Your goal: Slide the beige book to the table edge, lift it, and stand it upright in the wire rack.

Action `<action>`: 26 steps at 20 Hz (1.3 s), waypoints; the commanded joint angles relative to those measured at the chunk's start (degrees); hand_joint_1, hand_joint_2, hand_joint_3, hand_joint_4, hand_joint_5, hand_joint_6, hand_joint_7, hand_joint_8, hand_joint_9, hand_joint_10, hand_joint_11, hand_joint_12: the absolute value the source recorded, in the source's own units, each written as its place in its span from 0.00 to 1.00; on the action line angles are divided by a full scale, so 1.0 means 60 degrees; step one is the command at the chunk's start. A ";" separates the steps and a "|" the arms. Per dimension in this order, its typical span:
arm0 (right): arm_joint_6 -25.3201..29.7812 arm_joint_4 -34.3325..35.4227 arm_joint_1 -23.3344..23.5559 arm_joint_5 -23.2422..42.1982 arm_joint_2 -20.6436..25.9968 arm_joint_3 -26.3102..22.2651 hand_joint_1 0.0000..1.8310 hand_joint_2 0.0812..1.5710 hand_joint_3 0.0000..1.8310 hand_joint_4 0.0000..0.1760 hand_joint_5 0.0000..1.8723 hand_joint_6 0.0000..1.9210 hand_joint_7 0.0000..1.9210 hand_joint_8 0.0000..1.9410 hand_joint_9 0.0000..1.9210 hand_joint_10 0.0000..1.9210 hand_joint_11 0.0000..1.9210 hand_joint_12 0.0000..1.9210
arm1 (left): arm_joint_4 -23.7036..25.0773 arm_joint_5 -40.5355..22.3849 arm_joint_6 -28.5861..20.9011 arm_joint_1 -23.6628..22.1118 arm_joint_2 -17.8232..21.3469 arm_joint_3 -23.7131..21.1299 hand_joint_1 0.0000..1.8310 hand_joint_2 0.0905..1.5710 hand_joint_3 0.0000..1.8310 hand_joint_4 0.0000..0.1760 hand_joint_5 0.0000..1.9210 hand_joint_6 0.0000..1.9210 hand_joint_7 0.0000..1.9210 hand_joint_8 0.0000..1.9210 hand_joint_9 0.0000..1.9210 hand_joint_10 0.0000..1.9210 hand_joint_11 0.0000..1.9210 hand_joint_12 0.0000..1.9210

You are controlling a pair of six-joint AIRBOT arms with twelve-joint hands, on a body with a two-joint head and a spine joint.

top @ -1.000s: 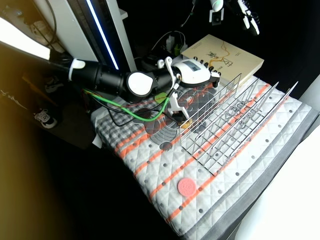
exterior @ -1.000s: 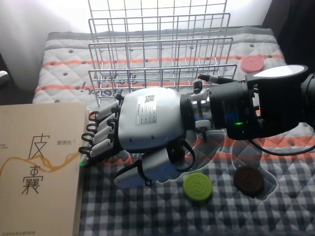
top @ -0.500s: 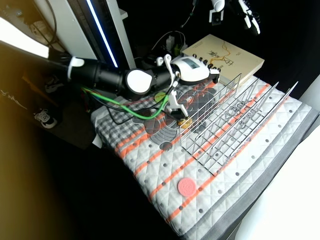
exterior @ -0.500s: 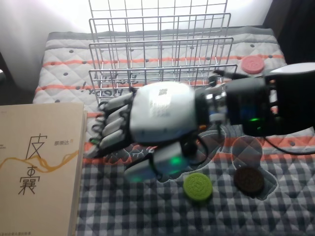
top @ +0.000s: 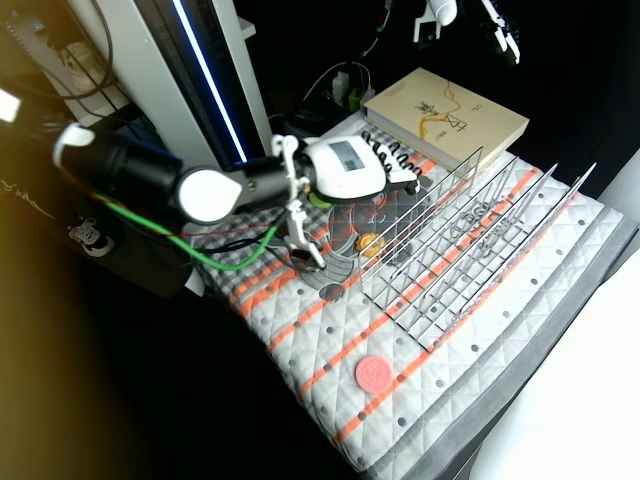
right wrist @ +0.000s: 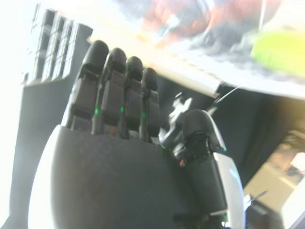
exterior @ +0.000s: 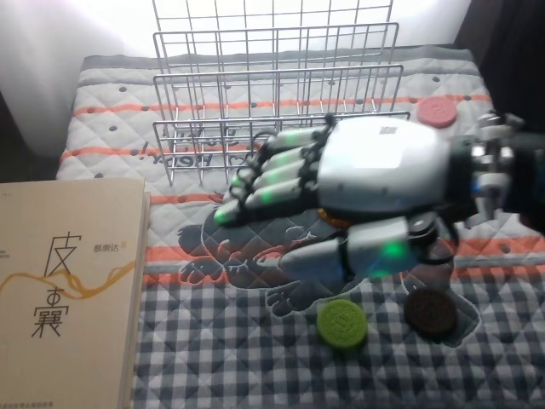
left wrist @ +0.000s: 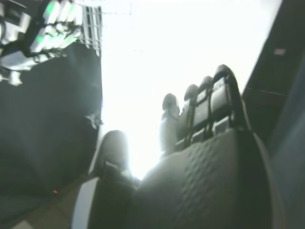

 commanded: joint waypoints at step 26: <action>-0.3195 0.5774 -0.2114 0.5351 0.2292 -0.1564 0.00 0.94 0.00 0.00 0.26 0.00 0.28 0.00 0.28 0.00 0.27 0.02 | 0.0436 0.3954 -0.4297 0.0000 -0.1663 0.3001 0.13 0.54 0.00 0.24 0.07 0.00 0.10 0.00 0.10 0.01 0.00 0.38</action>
